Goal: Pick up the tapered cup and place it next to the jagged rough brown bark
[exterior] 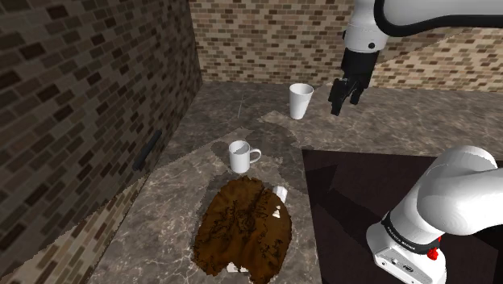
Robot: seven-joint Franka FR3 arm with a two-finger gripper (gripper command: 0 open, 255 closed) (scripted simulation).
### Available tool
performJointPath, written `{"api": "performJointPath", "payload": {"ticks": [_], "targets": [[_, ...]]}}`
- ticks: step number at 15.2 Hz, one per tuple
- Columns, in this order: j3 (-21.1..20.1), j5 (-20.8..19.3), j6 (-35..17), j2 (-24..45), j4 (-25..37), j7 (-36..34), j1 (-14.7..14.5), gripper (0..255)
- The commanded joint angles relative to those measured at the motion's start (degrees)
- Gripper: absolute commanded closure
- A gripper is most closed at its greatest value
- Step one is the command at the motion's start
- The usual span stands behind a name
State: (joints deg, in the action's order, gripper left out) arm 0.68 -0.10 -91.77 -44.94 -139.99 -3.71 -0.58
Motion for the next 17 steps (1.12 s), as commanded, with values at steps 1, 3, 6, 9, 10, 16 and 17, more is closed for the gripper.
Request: {"api": "performJointPath", "payload": {"ticks": [1, 3, 6, 9, 10, 16, 17], "targets": [[0.0, 0.0, 0.0, 0.0, 0.0, 0.0, 0.0, 0], [0.7, -1.1, -3.4, 3.5, 0.5, 0.8, 0.6, 0], [1.8, -2.7, -8.2, 9.1, 1.8, 2.0, 1.3, 0], [2.9, -4.0, -12.6, 14.9, 3.8, 3.0, 2.1, 0], [3.2, -4.4, -14.0, 16.9, 4.6, 3.3, 2.3, 0], [5.2, -6.3, -21.0, 29.0, 11.0, 5.1, 3.5, 0], [5.5, -6.5, -22.0, 31.1, 12.3, 5.3, 3.7, 0]]}}
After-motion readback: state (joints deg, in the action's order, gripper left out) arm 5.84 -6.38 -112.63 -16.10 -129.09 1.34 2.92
